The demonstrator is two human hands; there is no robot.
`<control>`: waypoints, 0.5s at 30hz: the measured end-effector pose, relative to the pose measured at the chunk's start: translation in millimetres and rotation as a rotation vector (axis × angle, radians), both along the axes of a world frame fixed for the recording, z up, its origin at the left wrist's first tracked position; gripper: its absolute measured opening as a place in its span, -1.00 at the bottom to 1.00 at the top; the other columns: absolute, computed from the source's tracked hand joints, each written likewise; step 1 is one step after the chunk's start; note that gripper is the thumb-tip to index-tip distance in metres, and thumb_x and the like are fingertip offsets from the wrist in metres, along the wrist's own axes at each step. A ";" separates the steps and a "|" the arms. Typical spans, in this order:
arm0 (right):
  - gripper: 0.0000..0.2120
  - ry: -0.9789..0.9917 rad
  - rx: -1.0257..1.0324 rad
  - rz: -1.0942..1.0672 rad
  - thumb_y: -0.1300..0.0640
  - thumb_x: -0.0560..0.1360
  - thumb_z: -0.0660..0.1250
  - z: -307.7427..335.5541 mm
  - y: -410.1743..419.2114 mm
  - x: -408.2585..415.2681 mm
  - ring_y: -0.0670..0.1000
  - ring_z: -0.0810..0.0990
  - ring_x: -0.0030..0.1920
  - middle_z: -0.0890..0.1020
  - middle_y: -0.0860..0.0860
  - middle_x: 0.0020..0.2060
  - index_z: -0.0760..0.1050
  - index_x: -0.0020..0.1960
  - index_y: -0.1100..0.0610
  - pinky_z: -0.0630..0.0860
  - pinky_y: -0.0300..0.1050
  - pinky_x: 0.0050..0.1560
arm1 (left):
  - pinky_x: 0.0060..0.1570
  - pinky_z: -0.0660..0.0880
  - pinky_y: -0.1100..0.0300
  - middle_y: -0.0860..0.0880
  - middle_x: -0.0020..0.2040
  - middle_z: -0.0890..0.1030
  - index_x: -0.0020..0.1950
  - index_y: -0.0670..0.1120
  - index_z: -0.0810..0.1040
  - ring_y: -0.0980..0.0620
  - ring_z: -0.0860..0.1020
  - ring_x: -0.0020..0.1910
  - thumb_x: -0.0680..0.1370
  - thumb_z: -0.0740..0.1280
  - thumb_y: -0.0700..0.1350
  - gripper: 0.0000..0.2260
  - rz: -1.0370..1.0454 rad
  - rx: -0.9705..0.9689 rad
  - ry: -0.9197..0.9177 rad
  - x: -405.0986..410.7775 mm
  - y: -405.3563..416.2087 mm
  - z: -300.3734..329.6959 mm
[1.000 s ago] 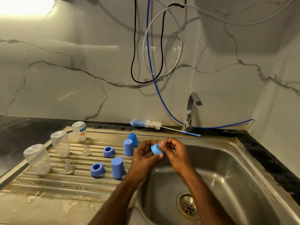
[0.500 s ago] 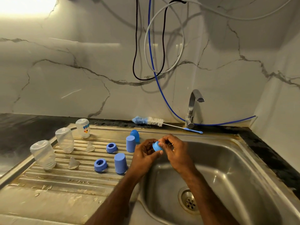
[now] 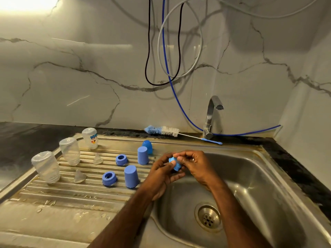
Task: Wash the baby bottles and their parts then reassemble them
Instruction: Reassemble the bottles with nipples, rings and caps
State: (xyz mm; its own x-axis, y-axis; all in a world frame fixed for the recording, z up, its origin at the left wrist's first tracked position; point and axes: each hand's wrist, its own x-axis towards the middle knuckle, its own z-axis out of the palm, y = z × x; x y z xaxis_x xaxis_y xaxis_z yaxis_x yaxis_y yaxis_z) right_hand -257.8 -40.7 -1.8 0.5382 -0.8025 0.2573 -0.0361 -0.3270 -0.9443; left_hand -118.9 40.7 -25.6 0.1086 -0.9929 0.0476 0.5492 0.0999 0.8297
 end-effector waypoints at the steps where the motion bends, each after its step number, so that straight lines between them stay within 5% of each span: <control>1: -0.84 0.026 -0.004 -0.003 0.25 0.52 0.45 0.8 0.7 -1.3 -0.10 0.70 0.01 0.74 -0.07 -0.05 0.71 0.02 0.03 0.61 -0.25 -0.05 | 0.06 0.65 -0.02 -0.27 0.22 0.63 0.34 -0.19 0.50 -0.24 0.62 0.22 0.53 0.35 -0.18 -0.63 0.015 0.002 -0.005 -0.1 0.0 0.8; 7: -0.84 0.075 -0.047 -0.010 0.29 0.43 0.52 2.9 -2.6 -10.2 -0.14 0.70 -0.04 0.74 -0.13 -0.14 0.72 -0.08 0.05 0.59 -0.31 -0.05 | -0.05 0.67 0.06 -0.21 0.10 0.68 0.25 -0.22 0.55 -0.14 0.67 0.07 0.63 0.24 -0.24 -0.78 0.033 0.031 -0.007 -2.3 -1.5 2.9; 12: -0.82 -0.043 -0.119 0.018 0.30 0.43 0.52 1.5 -1.0 -4.6 -0.05 0.71 -0.01 0.74 -0.06 -0.11 0.69 -0.14 0.02 0.62 -0.19 0.04 | -0.06 0.68 0.04 -0.35 0.24 0.57 0.34 -0.32 0.45 -0.21 0.63 0.09 0.60 0.24 -0.19 -0.65 0.025 0.039 0.218 -1.8 -1.1 8.2; 15: -0.85 -0.062 -0.143 0.050 0.28 0.42 0.53 -0.4 -0.9 -3.3 -0.03 0.71 -0.01 0.74 -0.03 -0.12 0.69 -0.13 0.04 0.62 -0.21 0.02 | -0.11 0.67 0.09 -0.34 0.15 0.58 0.35 -0.33 0.46 -0.16 0.63 -0.04 0.65 0.19 -0.15 -0.66 -0.011 0.049 0.249 0.3 -0.1 7.8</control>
State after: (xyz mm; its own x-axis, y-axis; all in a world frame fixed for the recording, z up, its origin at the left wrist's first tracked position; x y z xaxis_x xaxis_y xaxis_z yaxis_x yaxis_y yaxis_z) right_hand -261.2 -41.6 -2.2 0.5561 -0.7279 0.4012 0.0402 -0.4585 -0.8878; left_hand -118.6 40.6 -17.8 0.1001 -0.9946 -0.0276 0.7379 0.0556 0.6726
